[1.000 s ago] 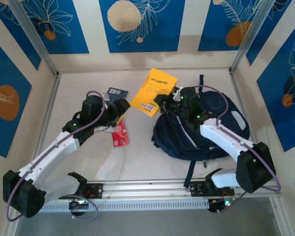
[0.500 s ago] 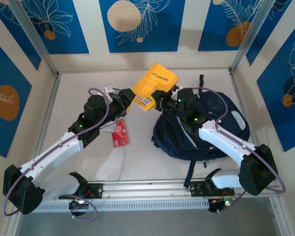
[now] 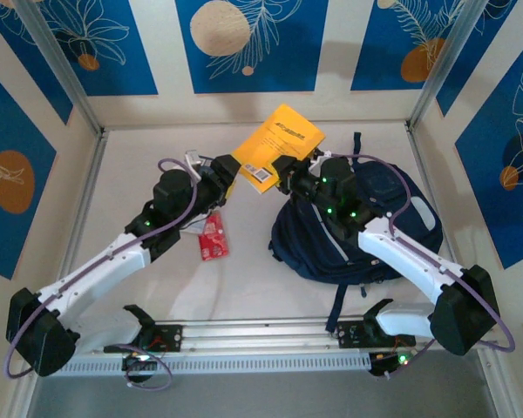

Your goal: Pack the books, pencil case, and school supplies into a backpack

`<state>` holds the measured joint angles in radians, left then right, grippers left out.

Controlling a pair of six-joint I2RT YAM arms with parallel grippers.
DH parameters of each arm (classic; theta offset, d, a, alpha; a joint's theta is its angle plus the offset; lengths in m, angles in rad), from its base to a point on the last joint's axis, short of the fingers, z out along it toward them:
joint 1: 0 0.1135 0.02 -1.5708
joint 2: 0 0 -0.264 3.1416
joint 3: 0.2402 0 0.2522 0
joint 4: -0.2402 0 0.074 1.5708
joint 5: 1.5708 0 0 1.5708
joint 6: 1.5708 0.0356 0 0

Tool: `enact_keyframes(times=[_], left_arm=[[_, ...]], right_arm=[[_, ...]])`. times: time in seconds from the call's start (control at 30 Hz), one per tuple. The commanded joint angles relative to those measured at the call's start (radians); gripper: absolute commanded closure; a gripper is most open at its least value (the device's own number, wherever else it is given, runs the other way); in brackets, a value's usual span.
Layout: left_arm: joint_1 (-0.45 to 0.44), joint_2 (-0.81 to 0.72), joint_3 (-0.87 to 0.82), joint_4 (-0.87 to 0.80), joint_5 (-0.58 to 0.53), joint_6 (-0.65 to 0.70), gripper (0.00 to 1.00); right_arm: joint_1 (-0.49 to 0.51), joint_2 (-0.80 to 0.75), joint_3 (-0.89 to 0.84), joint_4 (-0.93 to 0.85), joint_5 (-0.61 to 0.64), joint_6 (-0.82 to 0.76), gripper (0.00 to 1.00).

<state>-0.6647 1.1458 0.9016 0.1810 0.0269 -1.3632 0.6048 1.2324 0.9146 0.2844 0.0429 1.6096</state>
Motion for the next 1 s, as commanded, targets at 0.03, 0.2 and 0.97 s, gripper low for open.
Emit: enact_keyframes(times=[0.03,0.2,0.97], left_arm=[[-0.019,0.050,0.039,0.083,-0.046,0.003,0.23],[-0.020,0.105,0.021,0.216,-0.068,-0.032,0.37],[-0.037,0.091,-0.024,0.337,-0.084,-0.038,1.00]], right_arm=[[0.022,-0.015,0.046,0.114,0.037,0.014,0.99],[0.039,-0.011,0.044,0.127,0.052,0.029,0.99],[0.029,-0.087,-0.007,-0.097,0.113,-0.094,0.62]])
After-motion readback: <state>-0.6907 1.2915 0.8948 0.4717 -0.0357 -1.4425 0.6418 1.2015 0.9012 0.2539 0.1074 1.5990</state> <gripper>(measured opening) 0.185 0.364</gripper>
